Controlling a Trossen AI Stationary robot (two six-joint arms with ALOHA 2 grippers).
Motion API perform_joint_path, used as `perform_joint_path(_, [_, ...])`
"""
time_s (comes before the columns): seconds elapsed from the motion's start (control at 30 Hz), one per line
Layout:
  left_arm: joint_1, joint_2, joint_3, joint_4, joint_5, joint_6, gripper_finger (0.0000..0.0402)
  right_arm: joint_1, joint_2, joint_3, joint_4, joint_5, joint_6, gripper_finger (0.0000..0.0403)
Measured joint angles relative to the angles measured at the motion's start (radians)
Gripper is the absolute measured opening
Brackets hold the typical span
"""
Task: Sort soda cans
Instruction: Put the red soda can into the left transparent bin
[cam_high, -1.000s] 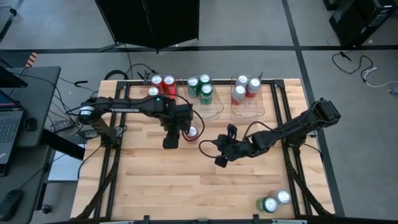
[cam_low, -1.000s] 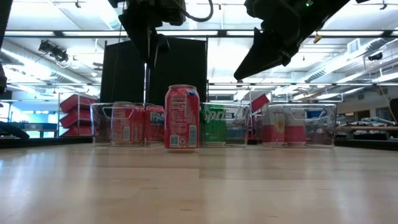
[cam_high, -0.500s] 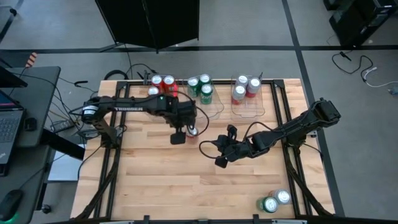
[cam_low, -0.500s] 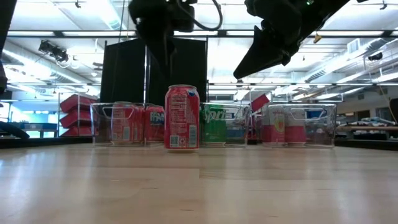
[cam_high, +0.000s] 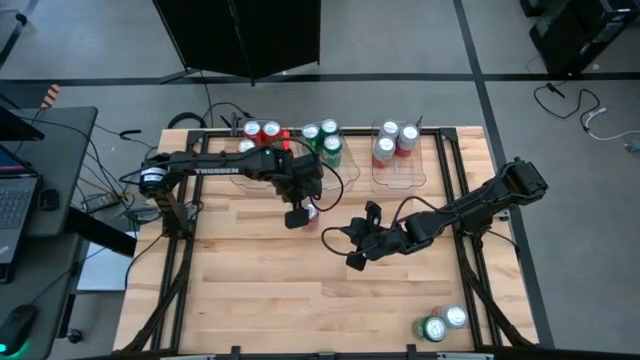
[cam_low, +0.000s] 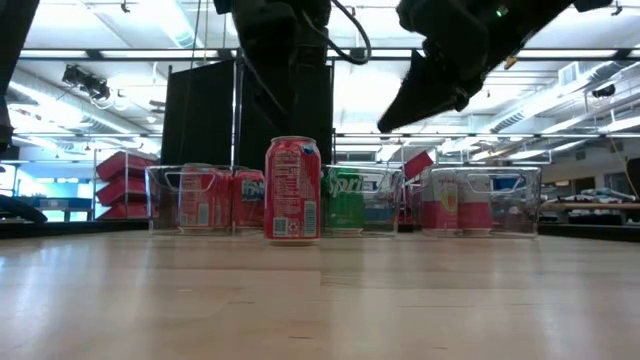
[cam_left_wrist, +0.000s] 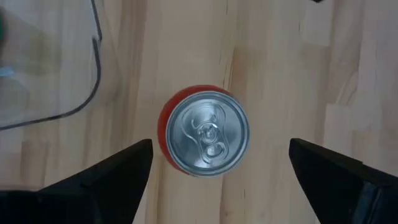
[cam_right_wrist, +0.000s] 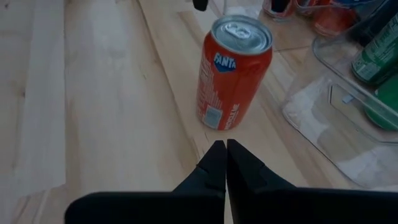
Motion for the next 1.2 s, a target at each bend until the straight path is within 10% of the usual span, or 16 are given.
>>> perform_joint_path(1.2, [-0.002,0.103,-0.062,0.087,-0.017,0.067,0.0342,0.001,0.001,-0.047,0.054,-0.004,0.011,0.0001])
